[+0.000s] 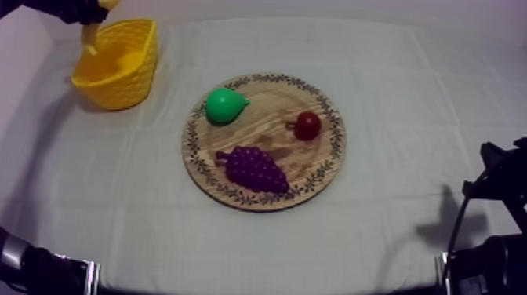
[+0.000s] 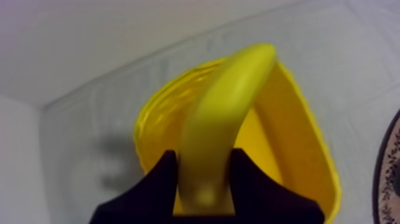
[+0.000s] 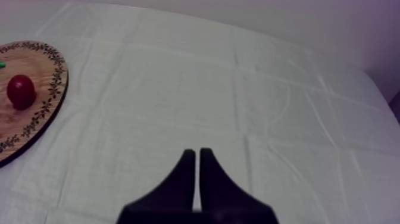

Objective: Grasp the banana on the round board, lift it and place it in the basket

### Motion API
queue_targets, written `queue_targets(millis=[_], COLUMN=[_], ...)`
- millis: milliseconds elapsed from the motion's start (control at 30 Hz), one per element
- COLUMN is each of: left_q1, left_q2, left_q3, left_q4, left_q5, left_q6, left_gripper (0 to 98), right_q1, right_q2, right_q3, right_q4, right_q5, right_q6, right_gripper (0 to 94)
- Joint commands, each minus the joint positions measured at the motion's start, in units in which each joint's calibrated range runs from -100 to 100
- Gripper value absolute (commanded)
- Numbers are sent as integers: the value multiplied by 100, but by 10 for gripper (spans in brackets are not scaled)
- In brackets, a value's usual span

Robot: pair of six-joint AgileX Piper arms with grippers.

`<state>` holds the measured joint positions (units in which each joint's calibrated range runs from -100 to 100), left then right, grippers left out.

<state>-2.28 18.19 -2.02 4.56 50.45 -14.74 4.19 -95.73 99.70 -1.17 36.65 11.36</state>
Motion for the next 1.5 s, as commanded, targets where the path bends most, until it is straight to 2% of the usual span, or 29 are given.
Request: queue_targets(millis=[0, 500, 733, 933, 1067, 1233, 1467], left_q1=[-31, -72, -72, -71, -69, -174, -464], left_q2=[136, 1104, 1120, 904, 288, -1356, -3982], left_q3=[-40, -121, -14, 117, 418, 1226, 2248], left_q4=[11, 279, 376, 430, 420, 439, 445], left_q5=[-28, -354, -506, -578, -669, -799, -424], left_q6=[-7, -199, -257, -305, -265, -161, 142], left_gripper=[315, 318, 475, 520, 372, 206, 108], right_q1=[2, 2, 2, 2, 2, 2, 2], right_q2=[-2, -2, -2, -2, -2, -2, -2], right_q3=[-3, -3, -3, -3, -3, -3, -3], right_q4=[2, 2, 2, 2, 2, 2, 2], right_q5=[-4, -4, -4, -4, -4, -4, -4], right_q6=[2, 5, 5, 5, 5, 5, 4], right_gripper=[3, 3, 3, 3, 3, 3, 3])
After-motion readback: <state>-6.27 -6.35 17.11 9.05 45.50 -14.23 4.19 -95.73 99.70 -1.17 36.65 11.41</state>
